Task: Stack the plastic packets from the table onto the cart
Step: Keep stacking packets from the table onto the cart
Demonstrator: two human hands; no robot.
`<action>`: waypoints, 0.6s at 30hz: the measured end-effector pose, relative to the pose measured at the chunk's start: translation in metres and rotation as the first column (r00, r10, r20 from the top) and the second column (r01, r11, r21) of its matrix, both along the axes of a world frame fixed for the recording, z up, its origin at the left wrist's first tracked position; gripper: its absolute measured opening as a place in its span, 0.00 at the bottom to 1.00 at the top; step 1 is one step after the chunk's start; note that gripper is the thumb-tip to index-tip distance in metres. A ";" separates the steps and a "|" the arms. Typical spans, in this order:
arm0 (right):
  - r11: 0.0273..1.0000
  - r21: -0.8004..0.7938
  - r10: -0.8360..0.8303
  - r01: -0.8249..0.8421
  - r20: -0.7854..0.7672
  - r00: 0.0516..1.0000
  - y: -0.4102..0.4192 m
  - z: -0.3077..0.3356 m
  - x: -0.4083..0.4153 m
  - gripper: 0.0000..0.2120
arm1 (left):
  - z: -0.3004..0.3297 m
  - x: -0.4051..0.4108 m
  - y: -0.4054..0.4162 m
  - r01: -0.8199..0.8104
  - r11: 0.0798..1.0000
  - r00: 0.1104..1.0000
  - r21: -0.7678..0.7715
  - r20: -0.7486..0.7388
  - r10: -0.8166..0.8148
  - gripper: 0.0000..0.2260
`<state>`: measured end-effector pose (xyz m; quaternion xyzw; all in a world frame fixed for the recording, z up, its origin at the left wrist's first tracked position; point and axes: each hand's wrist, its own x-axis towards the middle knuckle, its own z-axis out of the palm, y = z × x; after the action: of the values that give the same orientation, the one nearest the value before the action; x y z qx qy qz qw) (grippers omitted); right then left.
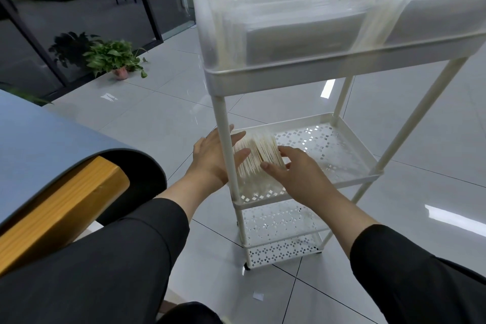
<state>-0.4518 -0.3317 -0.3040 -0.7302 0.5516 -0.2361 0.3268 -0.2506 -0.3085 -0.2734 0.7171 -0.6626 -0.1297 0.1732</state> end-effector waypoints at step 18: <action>0.998 0.051 -0.052 0.048 0.070 0.996 -0.013 0.007 -0.014 0.16 | -0.012 0.003 -0.029 0.221 0.952 0.890 0.212 0.355 -0.286 0.47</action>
<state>-0.4661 -0.3448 -0.2972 -0.6989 0.5634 -0.2564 0.3582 -0.2479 -0.3378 -0.2853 0.6474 -0.7585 -0.0641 -0.0378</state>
